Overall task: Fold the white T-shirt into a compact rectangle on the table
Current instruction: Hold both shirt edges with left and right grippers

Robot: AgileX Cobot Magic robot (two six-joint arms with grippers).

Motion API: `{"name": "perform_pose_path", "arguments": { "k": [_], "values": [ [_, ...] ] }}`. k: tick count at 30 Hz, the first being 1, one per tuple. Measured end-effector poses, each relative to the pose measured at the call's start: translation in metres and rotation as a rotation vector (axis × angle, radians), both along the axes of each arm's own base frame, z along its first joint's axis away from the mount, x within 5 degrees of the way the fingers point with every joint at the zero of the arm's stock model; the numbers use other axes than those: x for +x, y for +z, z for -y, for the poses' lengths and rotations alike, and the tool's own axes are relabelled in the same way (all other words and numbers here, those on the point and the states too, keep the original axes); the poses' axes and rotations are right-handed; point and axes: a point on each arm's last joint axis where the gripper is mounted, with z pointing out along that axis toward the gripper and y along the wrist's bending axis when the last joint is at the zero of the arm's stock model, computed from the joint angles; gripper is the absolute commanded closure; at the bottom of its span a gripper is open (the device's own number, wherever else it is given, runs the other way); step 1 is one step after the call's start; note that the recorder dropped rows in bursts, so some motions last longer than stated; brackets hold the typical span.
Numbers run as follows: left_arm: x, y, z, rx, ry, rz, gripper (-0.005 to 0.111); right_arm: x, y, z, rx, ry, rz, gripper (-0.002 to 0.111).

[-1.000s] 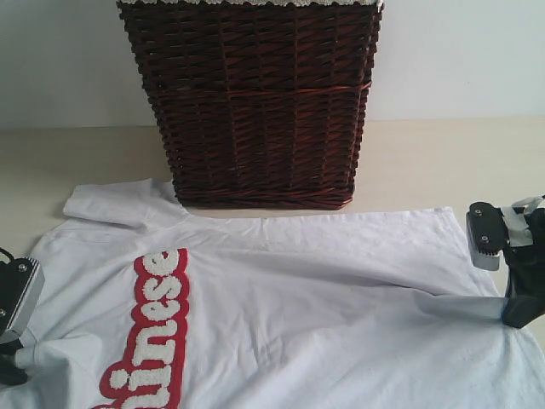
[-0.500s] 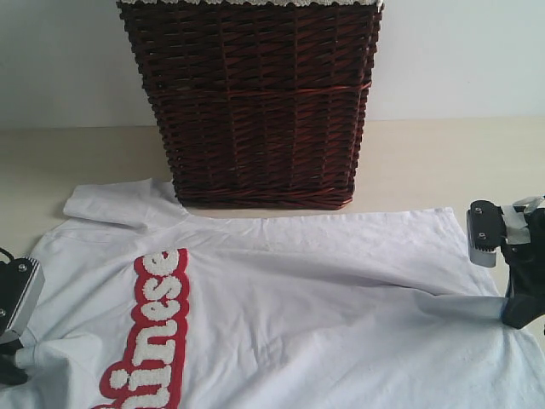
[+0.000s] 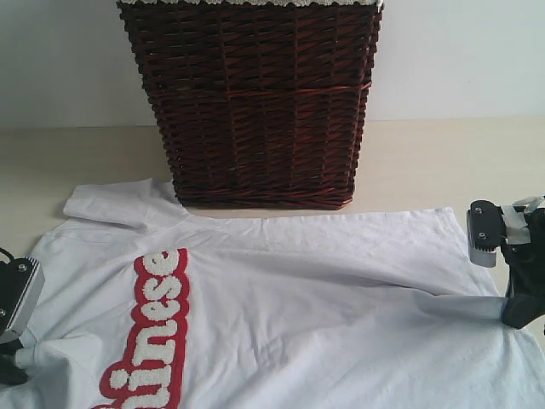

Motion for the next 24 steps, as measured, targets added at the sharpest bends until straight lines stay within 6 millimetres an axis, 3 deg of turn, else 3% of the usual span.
{"name": "perform_pose_path", "arguments": {
  "k": [24],
  "values": [
    [-0.0006,-0.0002,0.001,-0.012,-0.003,-0.017,0.107,-0.0011,0.0001,0.0,-0.003,-0.001,0.012,0.108]
  ]
}}
